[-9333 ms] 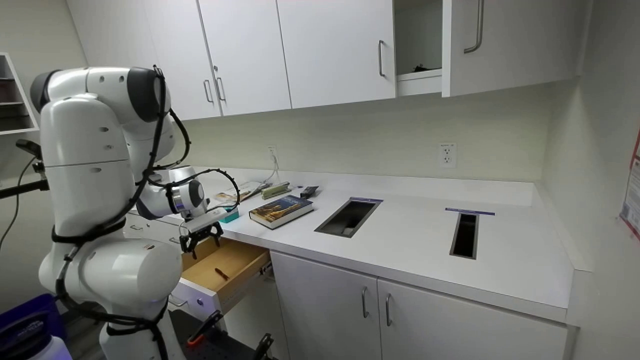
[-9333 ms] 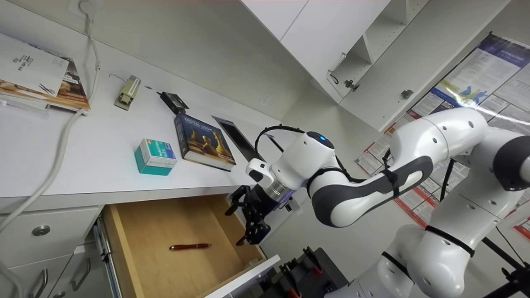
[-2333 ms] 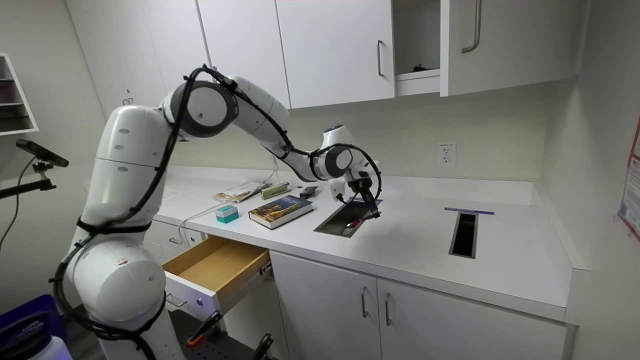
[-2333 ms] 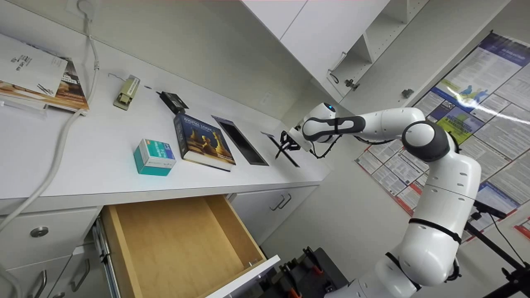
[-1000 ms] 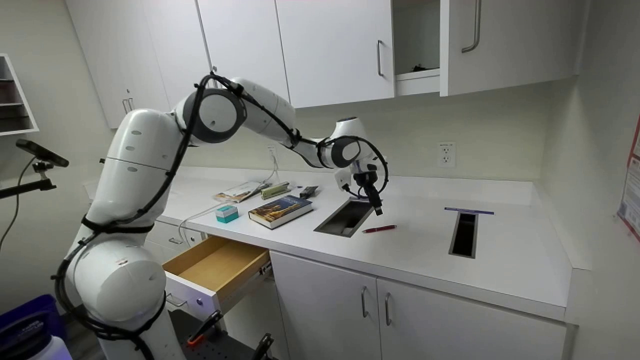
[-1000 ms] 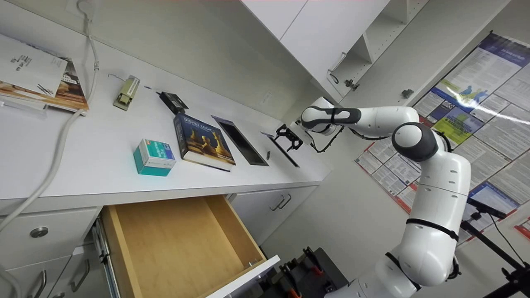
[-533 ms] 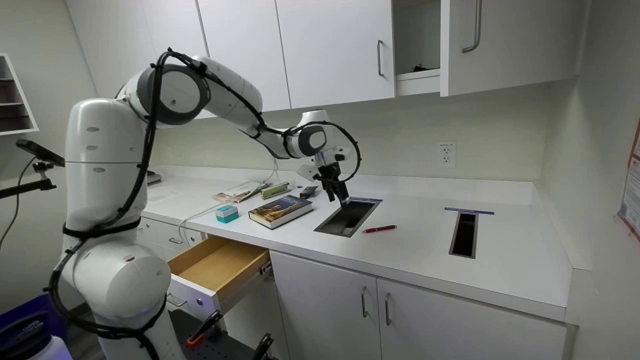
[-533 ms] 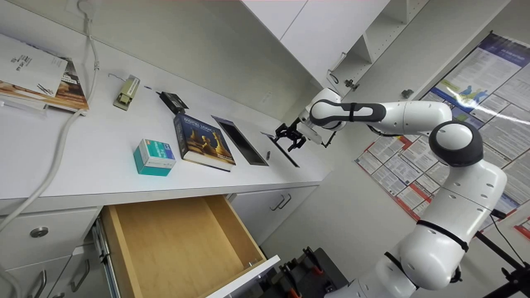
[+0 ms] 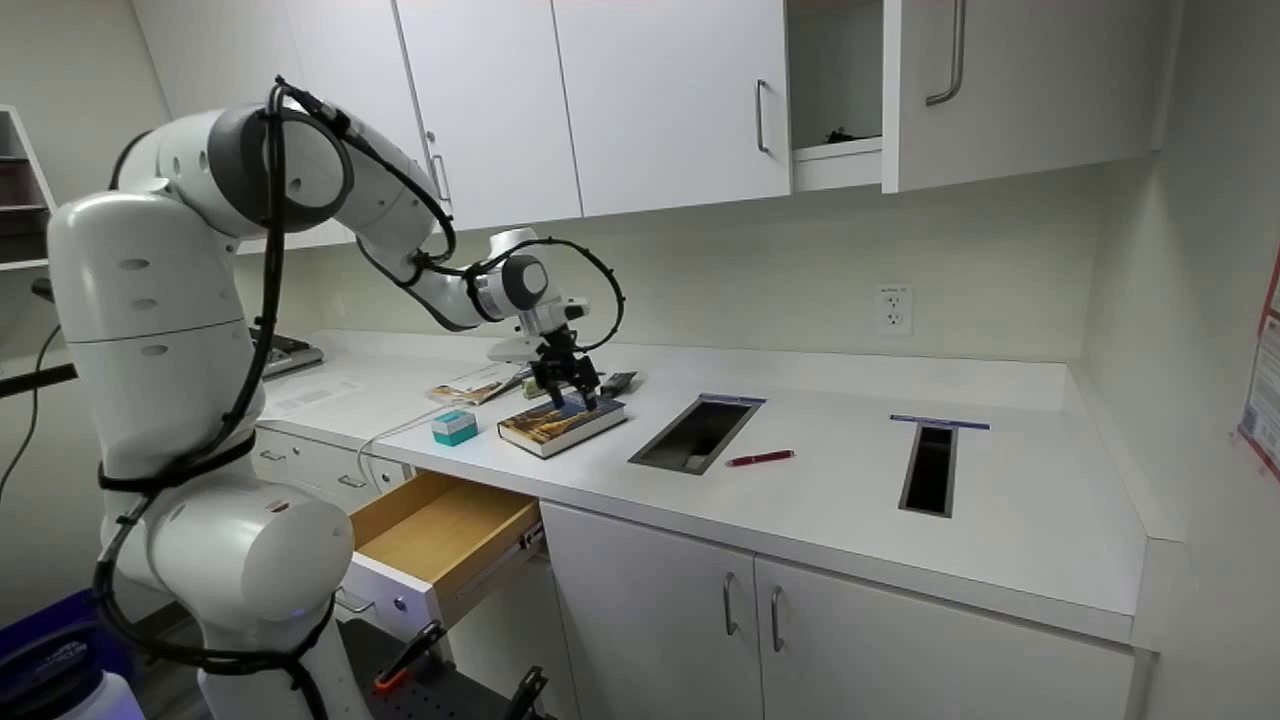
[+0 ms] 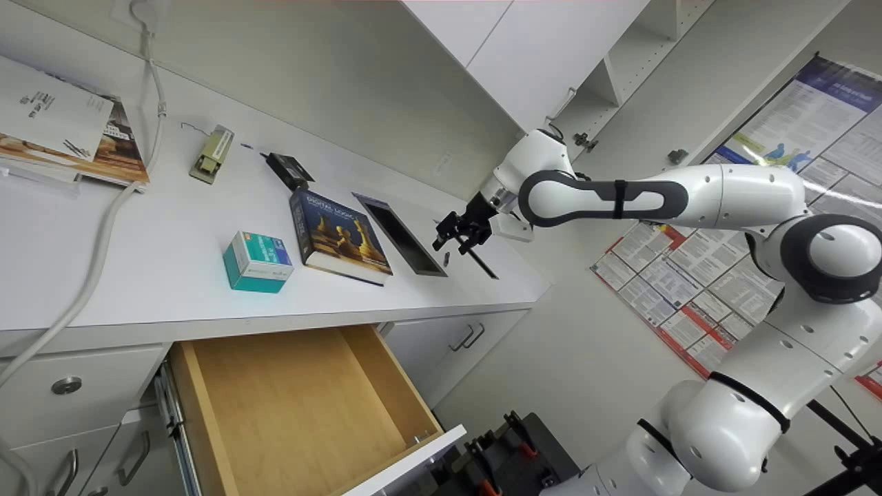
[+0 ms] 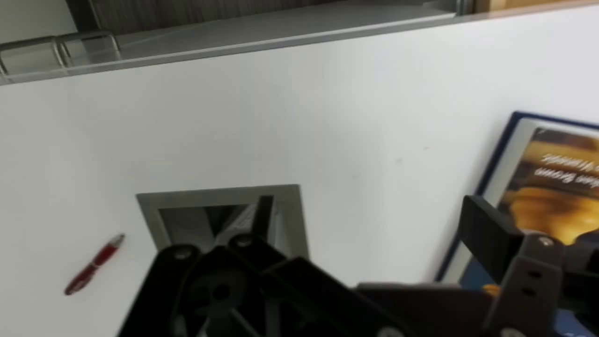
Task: Open the drawer, take the pen out and put it on the table, the close the drawer
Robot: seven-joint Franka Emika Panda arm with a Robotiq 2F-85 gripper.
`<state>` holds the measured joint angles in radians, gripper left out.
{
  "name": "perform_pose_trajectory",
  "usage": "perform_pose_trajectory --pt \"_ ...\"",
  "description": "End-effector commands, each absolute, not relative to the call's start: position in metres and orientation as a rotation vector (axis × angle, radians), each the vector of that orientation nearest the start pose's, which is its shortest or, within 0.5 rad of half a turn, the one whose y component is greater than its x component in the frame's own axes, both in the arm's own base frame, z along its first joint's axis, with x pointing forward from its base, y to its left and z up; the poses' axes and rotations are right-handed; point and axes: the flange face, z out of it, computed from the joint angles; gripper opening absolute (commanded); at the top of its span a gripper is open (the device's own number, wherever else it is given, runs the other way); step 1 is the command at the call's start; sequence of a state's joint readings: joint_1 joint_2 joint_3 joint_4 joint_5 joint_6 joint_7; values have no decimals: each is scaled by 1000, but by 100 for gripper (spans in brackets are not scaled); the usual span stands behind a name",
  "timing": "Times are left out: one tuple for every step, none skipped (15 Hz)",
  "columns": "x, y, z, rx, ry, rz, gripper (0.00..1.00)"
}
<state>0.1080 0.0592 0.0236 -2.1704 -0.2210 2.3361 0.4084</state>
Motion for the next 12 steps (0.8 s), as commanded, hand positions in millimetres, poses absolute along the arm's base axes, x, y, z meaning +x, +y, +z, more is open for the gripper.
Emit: perform_pose_trajectory --pt "516 132 385 -3253 -118 -196 100" --pt "507 152 385 -3240 -206 -165 100" --pt "498 169 384 -3228 -298 -137 100" --pt "487 185 384 -3217 -385 -98 100" --pt "476 200 382 -3206 -478 -67 100" --pt "465 210 382 -3191 -568 -29 100" --pt "488 203 376 -3213 -437 -80 100" --pt "482 211 377 -3209 -462 -74 100" --pt "482 213 376 -3209 -464 -74 100" --pt "483 211 376 -3210 -457 -72 100" --pt "485 207 375 -3212 -445 -69 100" --pt "486 204 375 -3213 -436 -68 100"
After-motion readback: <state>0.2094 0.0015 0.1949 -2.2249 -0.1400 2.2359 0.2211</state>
